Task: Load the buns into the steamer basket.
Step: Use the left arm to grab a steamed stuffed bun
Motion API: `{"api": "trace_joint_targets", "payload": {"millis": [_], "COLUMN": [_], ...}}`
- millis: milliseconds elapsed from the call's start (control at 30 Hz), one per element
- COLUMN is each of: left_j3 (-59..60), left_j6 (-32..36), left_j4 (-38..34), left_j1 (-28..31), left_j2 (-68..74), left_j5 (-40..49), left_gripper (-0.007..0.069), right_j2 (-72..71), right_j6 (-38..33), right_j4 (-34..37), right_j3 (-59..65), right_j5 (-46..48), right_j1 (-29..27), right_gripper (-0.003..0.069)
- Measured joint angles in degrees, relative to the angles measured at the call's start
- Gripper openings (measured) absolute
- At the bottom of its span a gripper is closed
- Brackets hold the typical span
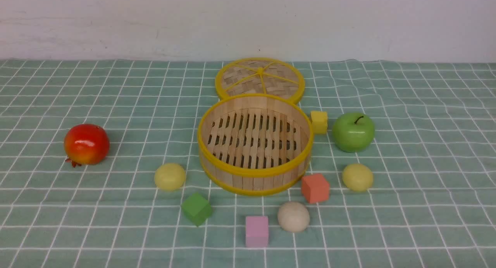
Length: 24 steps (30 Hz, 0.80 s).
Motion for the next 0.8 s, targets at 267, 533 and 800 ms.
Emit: {"api": "trace_joint_targets", "payload": {"millis": [267, 533, 800], "left_j3": [0.0, 0.0, 0.0], "left_j6": [0.0, 0.0, 0.0], "left_j4": [0.0, 0.0, 0.0], "left_j1": [0.0, 0.0, 0.0], "left_j2": [0.0, 0.0, 0.0], "left_j5": [0.0, 0.0, 0.0], "left_gripper": [0.0228, 0.0236, 0.0237], "right_j2": [0.0, 0.0, 0.0], "right_j6": [0.0, 0.0, 0.0], "right_j4": [0.0, 0.0, 0.0], "right_j3": [0.0, 0.0, 0.0], "right_j5": [0.0, 0.0, 0.0], "right_j1": [0.0, 0.0, 0.0], "right_gripper": [0.0239, 0.0239, 0.0239]}}
